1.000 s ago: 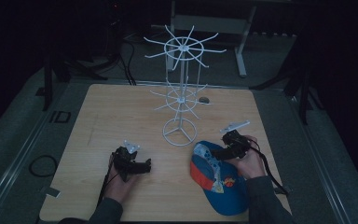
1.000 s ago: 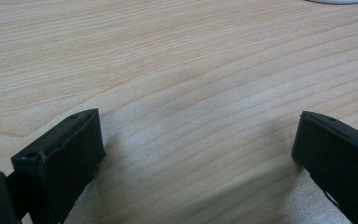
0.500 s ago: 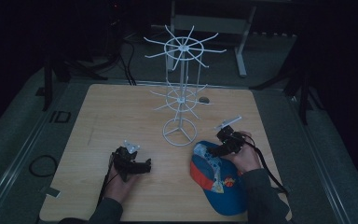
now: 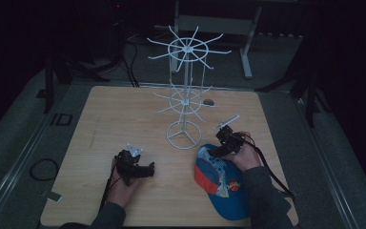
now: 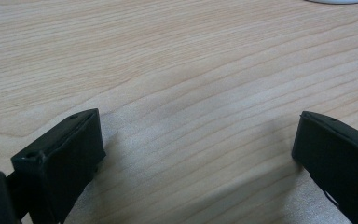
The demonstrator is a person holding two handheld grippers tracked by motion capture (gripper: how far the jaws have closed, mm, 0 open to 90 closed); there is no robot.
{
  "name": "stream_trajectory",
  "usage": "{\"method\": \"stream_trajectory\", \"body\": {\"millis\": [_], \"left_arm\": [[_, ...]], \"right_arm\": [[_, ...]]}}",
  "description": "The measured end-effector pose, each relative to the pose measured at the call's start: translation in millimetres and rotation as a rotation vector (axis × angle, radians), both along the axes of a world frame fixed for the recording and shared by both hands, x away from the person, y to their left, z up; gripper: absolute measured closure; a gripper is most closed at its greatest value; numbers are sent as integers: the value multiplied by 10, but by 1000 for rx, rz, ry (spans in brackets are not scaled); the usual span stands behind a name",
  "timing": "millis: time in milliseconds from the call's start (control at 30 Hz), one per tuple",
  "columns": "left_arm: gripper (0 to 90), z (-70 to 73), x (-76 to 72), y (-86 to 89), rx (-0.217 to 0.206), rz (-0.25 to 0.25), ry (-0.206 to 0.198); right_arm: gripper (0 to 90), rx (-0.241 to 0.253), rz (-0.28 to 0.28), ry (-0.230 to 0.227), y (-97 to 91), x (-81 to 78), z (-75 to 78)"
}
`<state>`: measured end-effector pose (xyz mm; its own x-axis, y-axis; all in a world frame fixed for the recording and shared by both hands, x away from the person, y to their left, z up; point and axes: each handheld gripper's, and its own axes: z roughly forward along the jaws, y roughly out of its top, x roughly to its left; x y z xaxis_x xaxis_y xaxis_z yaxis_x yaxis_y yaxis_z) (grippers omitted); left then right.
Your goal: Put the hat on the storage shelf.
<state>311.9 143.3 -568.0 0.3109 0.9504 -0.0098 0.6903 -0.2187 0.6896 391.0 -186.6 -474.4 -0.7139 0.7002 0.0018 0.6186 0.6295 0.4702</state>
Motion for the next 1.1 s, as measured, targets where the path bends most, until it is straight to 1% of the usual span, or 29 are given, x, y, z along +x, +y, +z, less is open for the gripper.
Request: {"method": "stream_trajectory", "body": {"millis": [100,200,300,433,533,600,733,867,933,1000,1033,1100], "left_arm": [[25,0,0,0,0,0,0],[24,0,0,0,0,0,0],[24,0,0,0,0,0,0],[25,0,0,-1,0,0,0],[24,0,1,-1,1,-1,0],[24,0,1,-2,1,-2,0],[24,0,1,-2,2,-2,0],[24,0,1,-2,2,-2,0],[24,0,1,-2,1,-2,0],[24,0,1,-2,2,-2,0],[24,0,1,-2,2,-3,0],[24,0,1,-2,2,-3,0]], "right_arm": [[296,-12,8,10,35,33,-20],[300,-16,8,37,64,59,-48],[297,-22,7,52,83,88,-82],[297,-42,13,72,101,127,-136],[335,-51,15,96,114,157,-176],[388,-55,19,117,124,168,-199],[558,-69,22,145,132,179,-221],[769,-71,18,158,126,177,-221],[853,-60,25,146,118,165,-202],[876,-47,32,134,106,144,-166],[879,-39,39,123,94,135,-147],[881,-24,36,111,73,108,-97]]}}
